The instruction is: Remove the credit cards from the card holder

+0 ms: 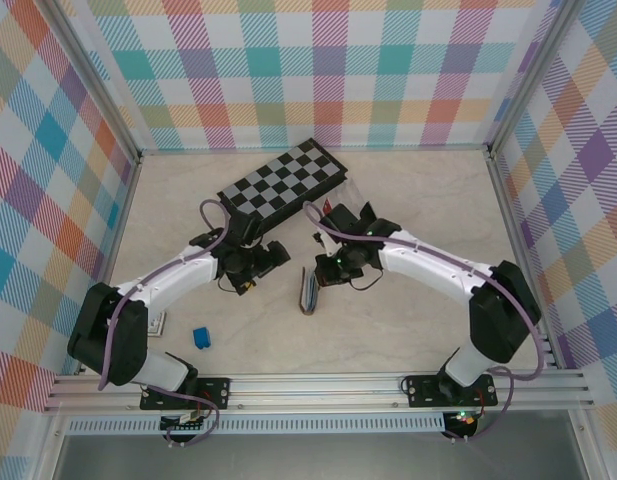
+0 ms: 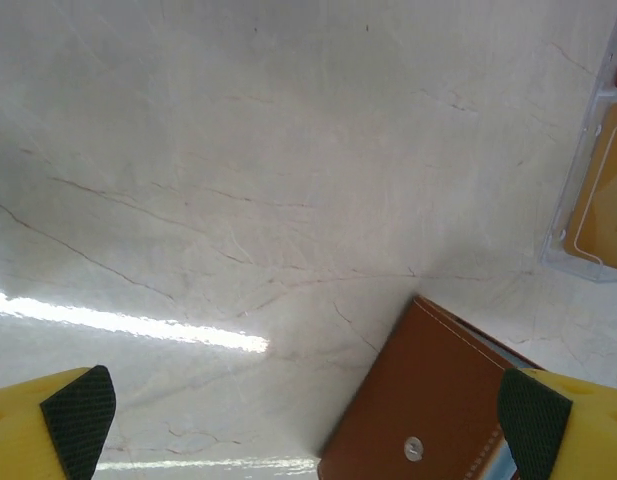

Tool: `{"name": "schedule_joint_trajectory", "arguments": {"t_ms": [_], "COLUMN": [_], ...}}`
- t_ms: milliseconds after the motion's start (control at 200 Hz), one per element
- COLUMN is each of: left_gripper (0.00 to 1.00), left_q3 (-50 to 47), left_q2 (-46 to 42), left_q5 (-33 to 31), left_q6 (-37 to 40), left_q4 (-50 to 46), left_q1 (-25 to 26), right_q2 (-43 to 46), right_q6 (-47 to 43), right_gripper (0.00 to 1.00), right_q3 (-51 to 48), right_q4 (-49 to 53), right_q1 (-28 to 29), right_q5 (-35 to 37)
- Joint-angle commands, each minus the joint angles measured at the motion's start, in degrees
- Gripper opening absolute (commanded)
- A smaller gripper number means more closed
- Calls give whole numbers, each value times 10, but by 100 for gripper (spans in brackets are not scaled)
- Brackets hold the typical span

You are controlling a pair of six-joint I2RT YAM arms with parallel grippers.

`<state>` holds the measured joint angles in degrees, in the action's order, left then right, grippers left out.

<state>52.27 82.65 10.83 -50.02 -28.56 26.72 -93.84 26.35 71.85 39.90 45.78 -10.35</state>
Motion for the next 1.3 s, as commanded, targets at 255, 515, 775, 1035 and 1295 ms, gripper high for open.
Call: {"name": "schedule_joint_trajectory", "arguments": {"t_ms": [255,515,775,1035,1295], "left_gripper": [100,100,100,97,69], "left_q3": [-23,-16,-17,-33,-87], "left_q2": [-31,-46,-57,-64,-60], "left_q5": [59,37,15,59,145], "left_q6": [73,76,71,76,50], "left_q4": [-7,-17,-26,-4,78], "left_q1": [-35,-36,-37,-37,-27], "right_q2": [-54,-48,-65,-39,-6], "right_q6": [76,71,74,107,108], "right_gripper": [4,4,4,4,5], "right_q3": [66,91,87,44,-19], "right_q4": [42,28,28,76,107], "right_q1": [-6,-8,-8,-24,-51], "right_q5": [13,-59,-71,44,104]}}
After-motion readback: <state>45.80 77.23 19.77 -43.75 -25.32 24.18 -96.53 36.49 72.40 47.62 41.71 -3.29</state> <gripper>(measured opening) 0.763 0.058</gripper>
